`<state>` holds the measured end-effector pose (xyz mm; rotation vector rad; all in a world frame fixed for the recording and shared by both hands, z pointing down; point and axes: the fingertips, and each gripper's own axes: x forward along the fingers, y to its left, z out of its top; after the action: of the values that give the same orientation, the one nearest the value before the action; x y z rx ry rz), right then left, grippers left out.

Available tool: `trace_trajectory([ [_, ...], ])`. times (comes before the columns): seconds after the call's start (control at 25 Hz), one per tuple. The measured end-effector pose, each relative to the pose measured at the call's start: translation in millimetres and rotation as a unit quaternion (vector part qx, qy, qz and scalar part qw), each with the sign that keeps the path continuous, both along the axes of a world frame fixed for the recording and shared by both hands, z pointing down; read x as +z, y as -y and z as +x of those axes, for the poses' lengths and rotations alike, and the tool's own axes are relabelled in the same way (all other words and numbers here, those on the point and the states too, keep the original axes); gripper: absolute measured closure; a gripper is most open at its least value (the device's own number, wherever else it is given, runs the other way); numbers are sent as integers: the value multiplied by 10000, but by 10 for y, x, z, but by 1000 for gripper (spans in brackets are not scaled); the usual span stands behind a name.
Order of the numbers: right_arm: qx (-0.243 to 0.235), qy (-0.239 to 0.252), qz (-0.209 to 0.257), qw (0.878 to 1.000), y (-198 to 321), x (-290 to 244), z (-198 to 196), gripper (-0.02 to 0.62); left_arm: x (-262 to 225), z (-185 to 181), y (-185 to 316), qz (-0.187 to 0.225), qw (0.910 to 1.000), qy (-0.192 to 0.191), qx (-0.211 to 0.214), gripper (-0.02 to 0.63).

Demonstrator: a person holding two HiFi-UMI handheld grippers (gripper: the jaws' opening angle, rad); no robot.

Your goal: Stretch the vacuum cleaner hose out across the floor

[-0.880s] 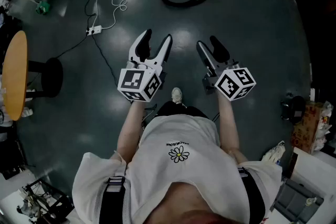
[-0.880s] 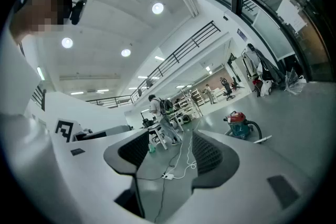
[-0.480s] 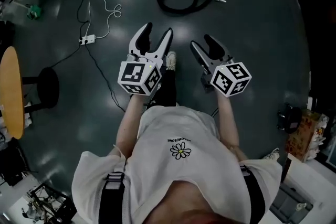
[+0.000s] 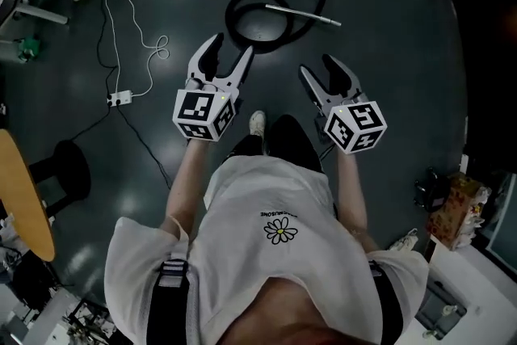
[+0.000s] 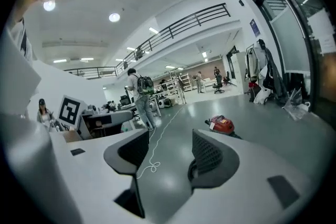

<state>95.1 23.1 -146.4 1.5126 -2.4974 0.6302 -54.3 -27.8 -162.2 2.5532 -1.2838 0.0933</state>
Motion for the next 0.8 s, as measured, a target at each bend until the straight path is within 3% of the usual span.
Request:
trace_trajectory([
  [0.16, -61, -610, -148, 9980, 707, 275, 284, 327, 242, 142, 703, -180, 9998, 13, 89, 354],
  [0.4, -213, -521, -447, 9974, 1943, 717, 574, 327, 685, 417, 1848, -442, 9989, -100, -94, 354],
  [0.6, -500, -620, -724, 9942, 3029, 1065, 655, 327, 1101, 511, 2852, -658, 9974, 271, -125, 354],
  [0.8, -1011, -1190, -1073, 9819, 3860, 2089, 692, 327, 2062, 590, 3646, -554, 9940, 816, 479, 354],
])
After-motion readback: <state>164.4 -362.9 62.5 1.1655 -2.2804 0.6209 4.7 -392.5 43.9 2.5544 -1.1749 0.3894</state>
